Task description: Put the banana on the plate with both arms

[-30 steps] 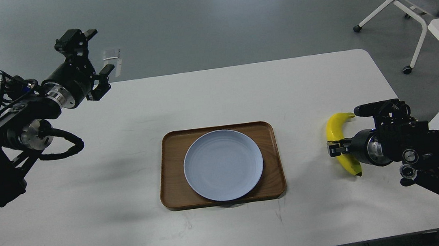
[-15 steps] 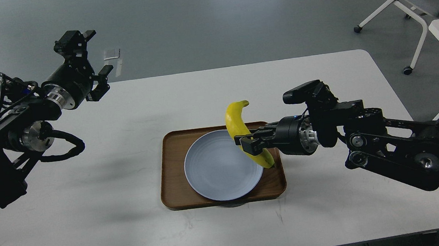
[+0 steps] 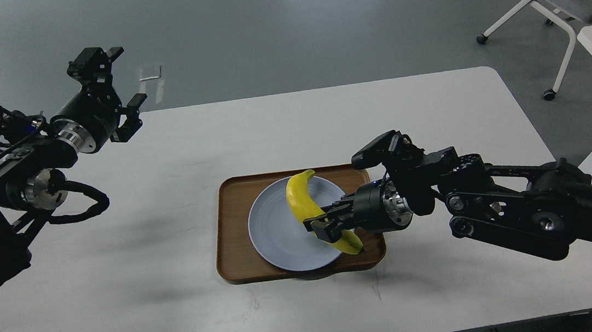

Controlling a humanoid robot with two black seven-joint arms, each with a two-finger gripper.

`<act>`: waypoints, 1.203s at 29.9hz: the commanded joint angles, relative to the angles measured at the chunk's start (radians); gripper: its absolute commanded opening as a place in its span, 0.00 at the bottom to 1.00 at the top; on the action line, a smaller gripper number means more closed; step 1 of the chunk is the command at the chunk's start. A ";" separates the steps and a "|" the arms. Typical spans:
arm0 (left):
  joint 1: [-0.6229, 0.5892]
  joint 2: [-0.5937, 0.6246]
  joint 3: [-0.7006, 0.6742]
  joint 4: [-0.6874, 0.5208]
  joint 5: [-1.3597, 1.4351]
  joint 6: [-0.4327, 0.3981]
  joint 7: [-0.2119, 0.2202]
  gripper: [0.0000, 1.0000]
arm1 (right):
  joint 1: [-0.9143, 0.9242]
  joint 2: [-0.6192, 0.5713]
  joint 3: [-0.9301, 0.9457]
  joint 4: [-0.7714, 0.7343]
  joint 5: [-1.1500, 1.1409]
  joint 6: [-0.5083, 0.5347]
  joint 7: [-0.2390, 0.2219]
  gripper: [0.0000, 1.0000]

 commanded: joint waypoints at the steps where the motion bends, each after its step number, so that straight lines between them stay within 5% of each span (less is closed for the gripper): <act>1: -0.001 0.002 -0.002 -0.001 0.000 -0.002 -0.001 0.98 | 0.001 0.008 0.001 -0.003 -0.006 -0.004 -0.002 0.05; 8: 0.000 0.005 -0.002 -0.005 -0.002 -0.002 -0.001 0.98 | -0.005 0.037 0.000 -0.023 -0.017 -0.012 -0.011 0.16; 11: 0.000 0.005 -0.003 -0.005 -0.003 -0.005 0.002 0.98 | -0.009 0.054 0.000 -0.055 -0.017 -0.058 -0.014 0.33; 14: 0.000 0.006 -0.005 -0.005 -0.003 -0.012 0.006 0.98 | -0.009 0.079 -0.002 -0.094 -0.016 -0.102 -0.022 0.71; 18: -0.001 0.005 -0.011 -0.005 -0.003 -0.011 0.008 0.98 | -0.011 0.093 0.000 -0.119 -0.014 -0.132 -0.026 0.89; 29: -0.003 -0.001 -0.015 -0.005 -0.005 -0.012 0.003 0.98 | 0.000 0.111 0.145 -0.128 0.099 -0.224 -0.051 0.96; 36: -0.007 -0.020 -0.026 -0.008 -0.018 -0.025 0.006 0.98 | 0.004 0.070 0.443 -0.265 0.794 -0.218 -0.054 0.99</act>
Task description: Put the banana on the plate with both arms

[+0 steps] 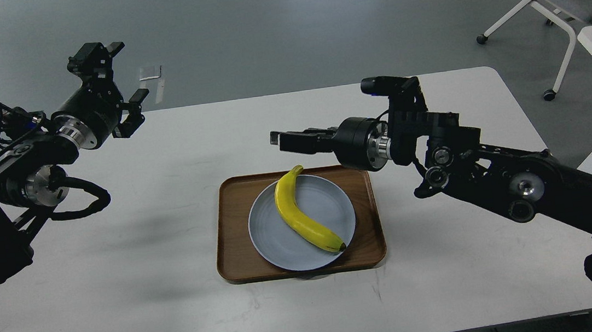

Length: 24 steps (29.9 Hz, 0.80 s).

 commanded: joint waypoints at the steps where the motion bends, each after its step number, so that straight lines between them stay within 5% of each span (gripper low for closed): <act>1: 0.000 -0.011 -0.012 -0.003 -0.007 -0.020 0.003 0.98 | 0.000 -0.036 0.128 -0.091 0.366 0.008 0.000 1.00; 5: 0.020 -0.026 -0.084 -0.003 -0.017 -0.066 0.004 0.98 | -0.068 -0.047 0.344 -0.204 0.682 0.044 -0.008 1.00; 9: 0.041 -0.027 -0.101 -0.004 -0.040 -0.107 0.003 0.98 | -0.114 -0.044 0.463 -0.244 0.699 0.051 -0.069 1.00; 11: 0.055 -0.024 -0.104 -0.004 -0.076 -0.193 -0.002 0.98 | -0.129 -0.044 0.483 -0.244 0.701 0.058 -0.095 1.00; 24: 0.075 -0.031 -0.102 -0.001 -0.099 -0.193 -0.002 0.98 | -0.126 0.031 0.472 -0.249 0.684 0.065 -0.088 1.00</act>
